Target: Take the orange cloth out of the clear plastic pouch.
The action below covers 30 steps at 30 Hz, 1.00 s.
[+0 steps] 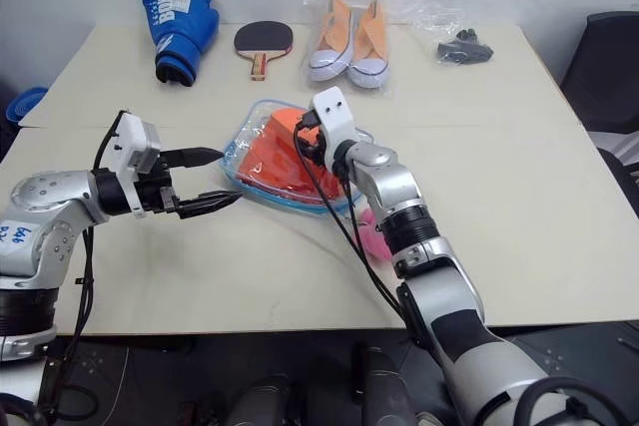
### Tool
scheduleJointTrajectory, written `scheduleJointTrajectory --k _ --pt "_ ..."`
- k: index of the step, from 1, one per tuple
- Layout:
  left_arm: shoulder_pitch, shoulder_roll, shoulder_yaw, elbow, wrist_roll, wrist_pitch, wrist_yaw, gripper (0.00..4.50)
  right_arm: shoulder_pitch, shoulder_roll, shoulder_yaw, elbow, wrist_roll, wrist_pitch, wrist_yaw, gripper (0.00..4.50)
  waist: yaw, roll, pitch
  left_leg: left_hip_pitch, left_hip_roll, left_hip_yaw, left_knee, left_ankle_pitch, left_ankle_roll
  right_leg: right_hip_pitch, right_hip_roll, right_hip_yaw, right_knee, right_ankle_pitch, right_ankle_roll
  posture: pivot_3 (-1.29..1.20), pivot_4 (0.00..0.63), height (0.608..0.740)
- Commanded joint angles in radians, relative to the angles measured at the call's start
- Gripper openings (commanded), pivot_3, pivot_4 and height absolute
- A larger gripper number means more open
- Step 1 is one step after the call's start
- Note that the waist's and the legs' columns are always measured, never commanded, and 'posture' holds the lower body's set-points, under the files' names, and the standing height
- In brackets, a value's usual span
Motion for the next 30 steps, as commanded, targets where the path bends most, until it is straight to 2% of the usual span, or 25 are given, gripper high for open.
scheduleJointTrajectory --k 1,4,7,11,14,19,24,27,30 --pt "-0.008 -0.015 -0.009 -0.037 -0.007 -0.007 0.000 4.50 0.037 -0.052 -0.032 -0.172 -0.009 0.010 -0.002 1.81 0.004 0.000 0.000 0.000 0.000 0.000 0.000 0.000 0.000 0.000 0.000 0.000 0.000 0.000 0.000 0.00 0.150 0.740" --pt "0.003 -0.033 -0.021 -0.065 -0.019 0.003 -0.002 4.50 0.134 -0.191 -0.110 -0.417 -0.020 0.089 -0.040 1.81 0.015 0.000 0.000 -0.002 -0.001 -0.002 0.001 0.000 0.000 -0.001 -0.001 -0.001 0.000 0.000 0.000 0.00 0.150 0.740" --pt "0.005 -0.053 -0.052 -0.103 -0.033 0.015 -0.016 4.50 0.281 -0.361 -0.254 -0.672 0.011 0.265 -0.044 1.81 0.034 0.000 0.000 -0.007 -0.001 -0.004 0.003 0.000 0.000 -0.002 -0.002 -0.003 -0.001 0.000 0.000 0.00 0.150 0.740" --pt "-0.022 -0.081 -0.085 -0.121 -0.048 0.024 -0.036 4.50 0.545 -0.518 -0.452 -0.829 0.020 0.423 -0.041 1.81 0.048 0.000 0.000 -0.006 0.000 -0.004 0.002 0.000 0.000 -0.001 -0.001 -0.003 -0.003 0.000 0.000 0.00 0.150 0.740" --pt "-0.060 -0.107 -0.109 -0.095 -0.038 0.015 -0.049 4.50 0.735 -0.546 -0.586 -0.897 0.034 0.495 -0.044 1.81 0.049 -0.001 0.000 0.000 0.000 0.000 0.001 0.000 0.000 0.002 0.000 -0.001 -0.001 0.000 0.000 0.00 0.150 0.740" --pt "-0.124 -0.127 -0.146 -0.048 -0.030 -0.007 -0.109 4.50 0.855 -0.482 -0.663 -0.984 0.099 0.558 -0.058 1.81 0.025 0.001 0.000 0.007 0.000 0.007 -0.003 0.001 -0.001 0.007 0.003 0.009 0.001 0.000 0.000 0.00 0.150 0.740" --pt "-0.167 -0.139 -0.174 0.003 -0.005 -0.042 -0.151 4.50 0.875 -0.475 -0.703 -1.003 0.123 0.571 -0.077 3.49 0.028 0.001 0.000 0.017 0.001 0.006 -0.005 0.001 -0.001 0.013 0.005 0.010 0.001 0.000 -0.001 0.00 0.150 0.740" --pt "-0.179 -0.133 -0.175 0.056 0.018 -0.076 -0.168 4.50 0.881 -0.539 -0.722 -1.023 0.145 0.570 -0.038 4.49 0.038 0.001 0.000 0.017 0.001 0.006 -0.006 0.001 -0.001 0.013 0.005 0.010 0.000 0.000 -0.001 0.00 0.150 0.740" --pt "-0.198 -0.108 -0.172 0.142 0.070 -0.150 -0.190 4.50 0.895 -0.650 -0.720 -1.028 0.159 0.543 0.042 4.49 0.039 0.001 0.000 0.017 0.001 0.006 -0.006 0.001 -0.001 0.013 0.005 0.009 -0.001 0.000 -0.001 0.00 0.150 0.740"
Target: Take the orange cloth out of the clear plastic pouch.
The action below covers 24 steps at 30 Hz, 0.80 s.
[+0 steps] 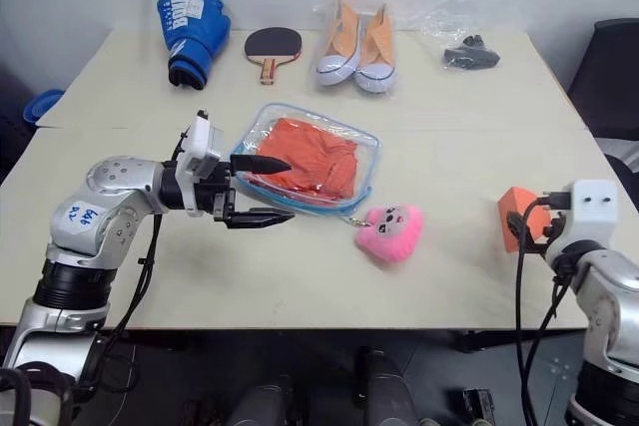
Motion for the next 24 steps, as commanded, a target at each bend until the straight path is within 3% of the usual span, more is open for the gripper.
scheduleJointTrajectory --k 1,6,10,15,20,24 --pt "-0.054 0.040 0.015 0.108 0.072 -0.117 -0.027 4.50 0.007 -0.141 -0.042 -0.047 0.024 -0.064 0.109 4.49 0.001 0.000 0.000 0.000 0.000 0.000 0.000 0.000 0.000 0.000 0.000 0.000 0.000 0.000 0.000 0.00 0.150 0.740" --pt "-0.161 0.097 -0.035 0.403 0.278 -0.433 -0.037 4.50 -0.030 -0.275 -0.051 -0.092 0.181 -0.079 0.313 4.49 0.002 0.000 0.000 0.000 0.000 -0.001 0.000 -0.001 0.002 0.001 0.002 -0.001 -0.005 0.000 0.000 0.00 0.150 0.740" --pt "-0.300 0.113 -0.133 0.702 0.491 -0.759 0.021 4.50 0.032 -0.355 -0.045 -0.340 0.516 -0.020 0.591 4.49 0.006 0.000 0.000 0.001 0.001 -0.002 -0.004 -0.001 0.002 0.002 0.002 -0.003 -0.005 0.000 0.000 0.00 0.150 0.740" --pt "-0.389 0.079 -0.198 0.892 0.610 -0.969 0.057 4.50 0.017 -0.363 0.013 -0.398 0.594 -0.029 0.551 4.49 0.022 -0.004 0.000 -0.003 -0.001 -0.005 -0.004 -0.001 0.005 0.002 -0.001 -0.010 -0.011 0.002 0.004 0.00 0.150 0.740" --pt "-0.468 0.025 -0.252 1.054 0.738 -1.076 0.200 4.50 -0.035 -0.352 0.066 -0.368 0.603 -0.049 0.490 4.49 0.028 -0.004 0.000 -0.010 -0.004 -0.005 0.003 -0.003 0.014 0.001 -0.005 -0.012 -0.015 0.007 0.011 0.00 0.150 0.740" --pt "-0.512 -0.013 -0.241 1.128 0.752 -1.106 0.249 3.61 -0.010 -0.351 0.083 -0.365 0.599 -0.067 0.479 4.50 0.033 -0.004 0.000 -0.016 -0.006 -0.007 0.008 -0.005 0.018 0.001 -0.006 -0.013 -0.017 0.009 0.014 0.00 0.150 0.740"
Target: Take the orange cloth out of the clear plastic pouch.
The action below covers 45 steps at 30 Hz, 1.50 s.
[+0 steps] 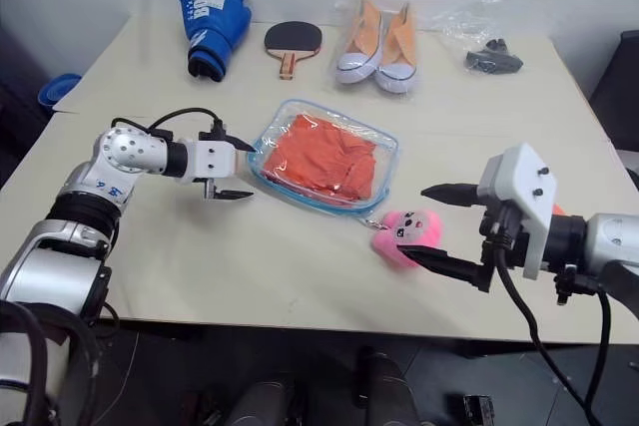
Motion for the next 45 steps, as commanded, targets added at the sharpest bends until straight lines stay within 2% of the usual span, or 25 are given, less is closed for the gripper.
scheduleJointTrajectory --k 1,11,12,15,19,23,25,32,36,45 --pt "-0.047 -0.008 0.016 0.034 0.008 -0.034 0.030 3.30 0.030 -0.004 -0.008 -0.012 0.004 -0.033 -0.004 4.50 0.001 0.000 0.000 0.000 0.000 0.000 0.000 0.000 0.001 0.000 0.000 0.000 0.000 0.000 0.001 0.00 0.150 0.740" --pt "-0.026 -0.007 0.028 0.040 -0.016 -0.050 -0.049 0.13 0.067 -0.007 0.002 -0.018 0.031 -0.056 -0.015 4.50 -0.005 0.000 0.000 0.001 0.000 0.003 0.001 -0.001 0.001 0.000 -0.001 -0.003 0.000 0.001 0.002 0.00 0.150 0.740" --pt "-0.007 -0.005 0.032 0.016 -0.033 -0.036 -0.087 0.01 0.068 -0.012 0.002 -0.016 0.032 -0.059 -0.009 4.50 -0.006 0.000 0.000 0.001 0.000 0.003 0.001 -0.001 0.001 0.000 0.000 -0.003 0.000 0.001 0.002 0.00 0.150 0.740" --pt "0.069 0.009 0.051 -0.106 -0.074 0.048 -0.154 0.01 0.073 -0.027 -0.001 -0.009 0.030 -0.066 0.004 4.50 -0.006 0.000 0.000 0.002 0.000 0.003 0.001 -0.001 0.001 0.000 0.000 -0.002 0.000 0.001 0.002 0.00 0.150 0.740" --pt "0.301 0.080 0.090 -0.532 -0.144 0.289 -0.227 0.01 0.086 -0.037 -0.005 0.001 0.026 -0.074 0.018 4.50 -0.012 0.000 0.000 0.002 0.001 0.003 0.001 -0.001 0.001 0.000 -0.001 0.000 0.000 0.001 0.002 0.00 0.150 0.740" --pt "0.526 0.140 0.146 -0.937 -0.173 0.531 -0.202 0.01 0.103 -0.035 0.008 0.001 0.021 -0.090 0.027 4.50 -0.009 0.000 0.000 0.003 0.002 0.002 0.001 -0.001 0.000 0.001 -0.001 0.005 0.000 0.001 0.001 0.00 0.150 0.740" --pt "0.576 0.157 0.161 -1.020 -0.158 0.578 -0.175 0.01 0.105 -0.032 0.017 0.002 0.017 -0.098 0.026 4.50 -0.008 0.000 0.000 0.003 0.002 0.001 0.002 -0.001 0.000 0.002 -0.002 0.005 0.000 0.001 0.001 0.00 0.150 0.740" --pt "0.622 0.159 0.175 -1.115 -0.167 0.724 -0.125 0.01 0.101 -0.021 0.057 0.021 -0.012 -0.126 0.008 4.50 -0.005 0.000 0.000 0.002 0.001 0.000 0.003 -0.001 0.000 0.003 -0.002 0.005 0.000 0.001 0.001 0.00 0.150 0.740" --pt "0.649 0.149 0.183 -1.189 -0.193 0.818 -0.113 1.00 0.128 -0.011 0.051 0.013 -0.016 -0.130 -0.011 4.50 -0.005 0.000 0.000 0.002 0.002 0.000 0.002 -0.001 0.000 0.003 -0.002 0.004 0.000 0.001 0.001 0.00 0.150 0.740" --pt "0.676 0.161 0.207 -1.281 -0.268 0.922 -0.119 3.81 0.174 0.047 0.062 0.024 -0.096 -0.110 -0.184 4.50 -0.005 0.000 0.000 0.002 0.002 0.000 0.003 -0.001 0.000 0.003 -0.002 0.004 0.000 0.000 0.001 0.00 0.150 0.740"
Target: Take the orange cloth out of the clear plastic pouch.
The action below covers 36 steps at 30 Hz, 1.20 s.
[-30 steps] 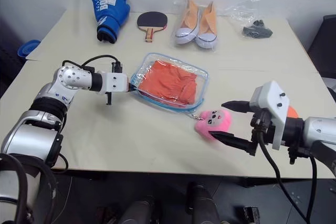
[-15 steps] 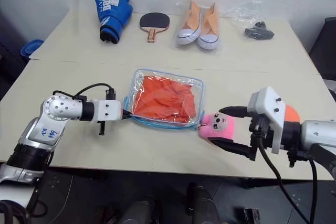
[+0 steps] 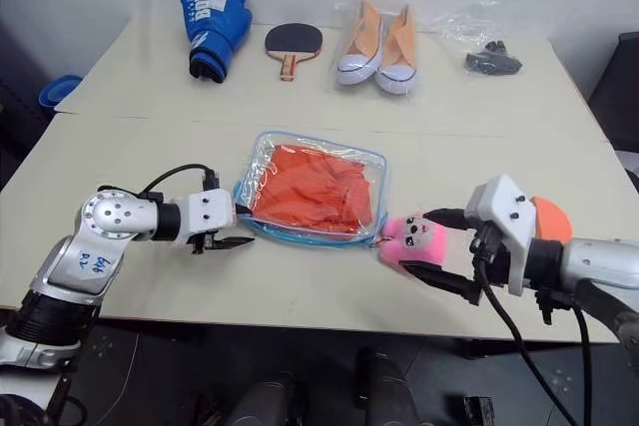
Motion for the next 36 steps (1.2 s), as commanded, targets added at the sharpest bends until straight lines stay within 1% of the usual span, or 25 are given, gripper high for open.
scheduleJointTrajectory --k 1,2,4,6,8,10,12,15,17,18,20,25,27,29,30,32,33,34,36 --pt "0.010 0.016 0.038 -0.069 -0.049 0.010 -0.013 4.15 -0.004 0.049 -0.014 0.004 -0.026 0.036 -0.132 4.50 0.000 0.000 0.000 0.000 0.000 0.000 0.000 0.000 0.000 0.000 0.000 0.000 0.000 0.000 0.000 0.00 0.150 0.740" --pt "0.010 0.022 0.064 -0.086 -0.100 0.025 -0.043 4.48 -0.014 0.081 -0.016 0.016 -0.015 0.085 -0.203 4.50 -0.001 0.000 0.000 0.000 0.000 0.000 0.000 0.000 0.000 0.000 0.000 0.000 0.000 0.000 0.000 0.00 0.150 0.740" --pt "0.004 0.041 0.124 -0.116 -0.220 0.068 -0.114 4.48 -0.026 0.142 -0.020 0.023 0.006 0.159 -0.312 4.50 -0.002 0.000 0.000 0.000 0.000 0.000 0.000 0.000 -0.001 0.000 0.000 0.000 0.000 0.000 0.000 0.00 0.150 0.740" --pt "-0.007 0.074 0.184 -0.130 -0.344 0.111 -0.198 4.48 -0.028 0.182 -0.016 0.018 0.014 0.214 -0.377 4.50 -0.003 0.000 0.000 0.000 0.001 0.000 0.000 0.000 -0.002 -0.001 0.000 0.000 0.001 -0.001 -0.001 0.00 0.150 0.740" --pt "-0.027 0.118 0.231 -0.142 -0.474 0.194 -0.283 4.48 -0.029 0.230 -0.016 0.020 0.022 0.264 -0.441 4.50 -0.005 0.001 0.000 0.000 0.001 0.000 0.000 0.001 -0.004 -0.001 0.000 -0.001 0.001 -0.001 -0.003 0.00 0.150 0.740" --pt "-0.049 0.152 0.247 -0.154 -0.554 0.267 -0.322 4.48 -0.033 0.266 -0.017 0.024 0.028 0.296 -0.482 4.50 -0.005 0.001 0.000 0.000 0.002 0.000 0.000 0.001 -0.005 -0.001 0.001 -0.001 0.002 -0.002 -0.003 0.00 0.150 0.740" --pt "-0.080 0.159 0.248 -0.153 -0.603 0.310 -0.324 4.48 -0.035 0.327 0.000 0.025 0.048 0.312 -0.512 4.50 -0.004 0.002 0.000 0.001 0.001 0.000 -0.001 0.001 -0.005 -0.001 0.002 -0.001 0.002 -0.002 -0.003 0.00 0.150 0.740" --pt "-0.107 0.149 0.212 -0.125 -0.587 0.286 -0.322 4.50 -0.047 0.425 0.002 0.032 0.106 0.326 -0.550 3.93 -0.004 0.002 0.000 0.001 0.001 0.000 -0.001 0.001 -0.005 0.000 0.003 -0.001 0.002 -0.002 -0.003 0.00 0.150 0.740" --pt "-0.111 0.137 0.182 -0.105 -0.558 0.255 -0.315 4.50 -0.054 0.460 -0.004 0.037 0.125 0.330 -0.567 3.26 -0.004 0.002 0.000 0.001 0.000 0.000 -0.001 0.001 -0.005 0.000 0.006 0.000 0.003 -0.002 -0.003 0.00 0.150 0.740" --pt "-0.113 0.131 0.173 -0.099 -0.552 0.246 -0.312 4.50 -0.056 0.467 -0.005 0.037 0.130 0.330 -0.571 3.01 -0.005 0.003 0.000 0.001 0.000 0.001 -0.001 0.001 -0.005 0.000 0.007 0.000 0.003 -0.002 -0.003 0.00 0.150 0.740" --pt "-0.120 0.117 0.159 -0.094 -0.548 0.242 -0.298 4.50 -0.055 0.466 -0.009 0.038 0.138 0.328 -0.577 2.31 -0.005 0.003 0.000 0.001 0.000 0.001 -0.001 0.001 -0.005 -0.001 0.008 0.000 0.003 -0.002 -0.003 0.00 0.150 0.740" --pt "-0.132 0.096 0.153 -0.090 -0.552 0.244 -0.274 4.50 -0.026 0.421 -0.004 0.025 0.120 0.298 -0.541 0.59 -0.004 0.003 0.000 0.001 0.000 0.001 -0.001 0.001 -0.005 -0.001 0.008 0.000 0.003 -0.002 -0.003 0.00 0.150 0.740" --pt "-0.132 0.095 0.155 -0.089 -0.552 0.244 -0.267 4.50 -0.015 0.392 0.003 0.012 0.101 0.270 -0.514 0.02 -0.004 0.003 0.000 0.001 0.000 0.001 -0.001 0.001 -0.005 -0.001 0.008 0.000 0.002 -0.002 -0.003 0.00 0.150 0.740" --pt "-0.130 0.096 0.157 -0.087 -0.554 0.246 -0.261 4.50 -0.011 0.335 0.028 -0.019 0.022 0.166 -0.451 0.02 -0.004 0.003 0.000 0.001 0.000 0.001 -0.001 0.001 -0.005 -0.001 0.008 0.000 0.002 -0.002 -0.003 0.00 0.150 0.740" --pt "-0.129 0.096 0.158 -0.087 -0.555 0.247 -0.260 4.50 -0.005 0.284 0.058 -0.038 -0.052 0.084 -0.403 0.02 -0.004 0.003 0.000 0.001 0.000 0.001 -0.001 0.001 -0.005 -0.001 0.008 0.000 0.002 -0.002 -0.003 0.00 0.150 0.740" --pt "-0.124 0.097 0.158 -0.089 -0.556 0.247 -0.257 4.50 0.020 0.120 0.180 -0.080 -0.259 -0.160 -0.219 0.02 -0.004 0.003 0.000 0.001 0.000 0.000 -0.001 0.001 -0.005 -0.001 0.008 0.000 0.002 -0.002 -0.003 0.00 0.150 0.740" --pt "-0.124 0.096 0.157 -0.091 -0.558 0.251 -0.254 4.50 0.024 0.064 0.227 -0.087 -0.339 -0.269 -0.139 0.02 -0.004 0.007 0.002 0.001 0.000 0.000 -0.001 0.001 -0.005 -0.001 0.008 0.000 0.002 -0.002 -0.003 0.00 0.150 0.740" --pt "-0.125 0.093 0.155 -0.095 -0.560 0.255 -0.251 4.50 0.008 0.023 0.268 -0.068 -0.394 -0.364 -0.079 0.02 -0.004 0.005 0.001 0.000 -0.002 0.002 -0.002 0.001 -0.003 -0.003 0.008 0.002 0.002 -0.002 -0.002 0.00 0.150 0.740" --pt "-0.128 0.089 0.151 -0.100 -0.563 0.260 -0.245 4.50 -0.041 -0.010 0.328 -0.012 -0.474 -0.530 0.006 0.02 -0.007 0.002 0.000 0.001 0.000 0.001 -0.002 0.001 -0.003 -0.001 0.010 0.001 0.001 -0.002 -0.002 0.00 0.150 0.740"
